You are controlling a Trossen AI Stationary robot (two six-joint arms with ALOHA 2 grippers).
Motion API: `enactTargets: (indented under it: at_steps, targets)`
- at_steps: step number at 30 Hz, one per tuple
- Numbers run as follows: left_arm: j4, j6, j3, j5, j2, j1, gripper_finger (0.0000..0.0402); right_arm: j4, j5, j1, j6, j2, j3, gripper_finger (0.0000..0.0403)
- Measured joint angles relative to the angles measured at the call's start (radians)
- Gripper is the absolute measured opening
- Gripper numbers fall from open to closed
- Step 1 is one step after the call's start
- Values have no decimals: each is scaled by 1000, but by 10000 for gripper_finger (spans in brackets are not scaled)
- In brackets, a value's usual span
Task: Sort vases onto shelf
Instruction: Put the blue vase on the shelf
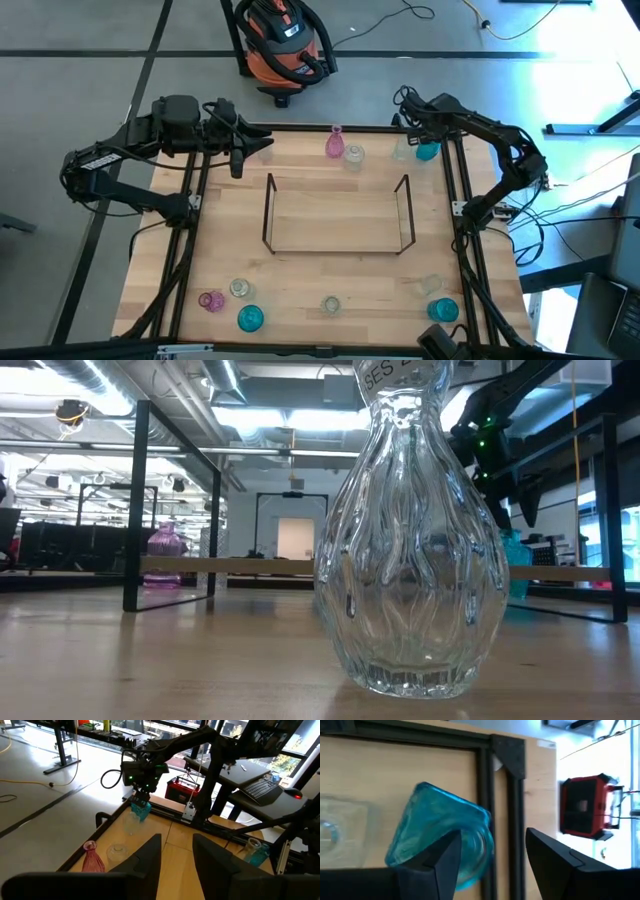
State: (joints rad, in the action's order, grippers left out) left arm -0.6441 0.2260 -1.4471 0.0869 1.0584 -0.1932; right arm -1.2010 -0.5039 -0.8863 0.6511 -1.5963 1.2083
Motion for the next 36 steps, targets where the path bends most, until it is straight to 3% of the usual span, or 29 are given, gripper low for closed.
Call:
enactTargets:
  at_steps: [7,13,24,29,36]
  targets:
    - [-1,0,0,0,0,0,105,36,105,3,-4,-3,0,209]
    - [-1,-4,0,0,0,0,105,39,113,2,-31,-5,-1,196]
    - [0,-24,0,0,0,0,105,51,147,3,-75,-1,0,15]
    - [0,-24,0,0,0,0,105,32,167,3,-86,2,0,29]
    - [0,-24,0,0,0,0,105,-51,204,3,-118,92,7,15]
